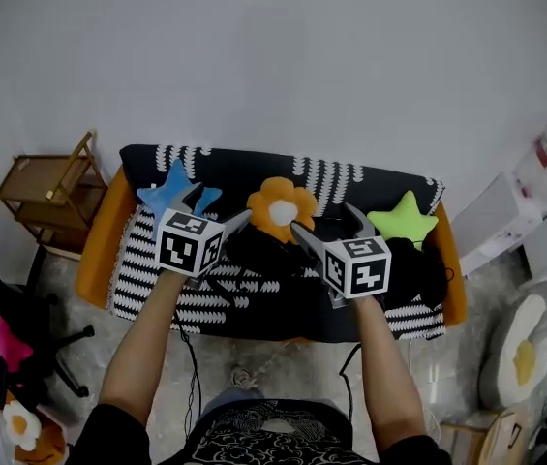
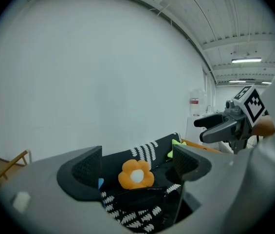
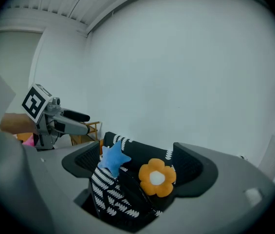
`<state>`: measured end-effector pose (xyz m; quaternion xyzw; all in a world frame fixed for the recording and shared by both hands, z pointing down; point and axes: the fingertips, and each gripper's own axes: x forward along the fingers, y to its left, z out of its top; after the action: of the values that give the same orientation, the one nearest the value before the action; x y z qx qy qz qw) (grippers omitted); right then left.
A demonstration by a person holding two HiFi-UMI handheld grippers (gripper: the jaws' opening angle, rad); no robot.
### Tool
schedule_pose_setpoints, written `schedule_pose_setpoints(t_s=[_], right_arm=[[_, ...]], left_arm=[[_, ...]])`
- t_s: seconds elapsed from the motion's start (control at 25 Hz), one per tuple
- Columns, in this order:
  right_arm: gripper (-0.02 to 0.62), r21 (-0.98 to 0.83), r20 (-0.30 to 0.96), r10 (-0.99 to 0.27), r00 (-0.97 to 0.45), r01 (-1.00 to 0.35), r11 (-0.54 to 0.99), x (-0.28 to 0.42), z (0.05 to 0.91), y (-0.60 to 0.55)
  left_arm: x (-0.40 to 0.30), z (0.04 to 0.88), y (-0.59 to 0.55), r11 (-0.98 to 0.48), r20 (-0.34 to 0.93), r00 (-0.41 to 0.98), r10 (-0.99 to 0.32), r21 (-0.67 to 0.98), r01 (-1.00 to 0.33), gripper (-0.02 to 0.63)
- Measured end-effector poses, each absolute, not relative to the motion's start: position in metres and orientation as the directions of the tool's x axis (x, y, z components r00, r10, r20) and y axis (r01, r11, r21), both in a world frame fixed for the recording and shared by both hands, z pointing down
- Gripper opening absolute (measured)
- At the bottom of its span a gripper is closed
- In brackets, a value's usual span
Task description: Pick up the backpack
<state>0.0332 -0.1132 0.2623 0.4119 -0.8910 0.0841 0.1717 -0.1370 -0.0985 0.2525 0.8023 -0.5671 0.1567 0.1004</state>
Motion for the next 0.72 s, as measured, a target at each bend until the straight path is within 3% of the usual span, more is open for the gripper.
schedule_pose_setpoints(t_s=[0.72], right_arm=[[0.486, -0.026, 0.41, -0.727, -0.55, -0.804, 0.593, 0.037, 0.289, -0.156]], left_arm=[[-0.142, 0.275, -0.153, -0.398, 0.396, 0.361, -0.844, -0.012, -0.917, 0.44]])
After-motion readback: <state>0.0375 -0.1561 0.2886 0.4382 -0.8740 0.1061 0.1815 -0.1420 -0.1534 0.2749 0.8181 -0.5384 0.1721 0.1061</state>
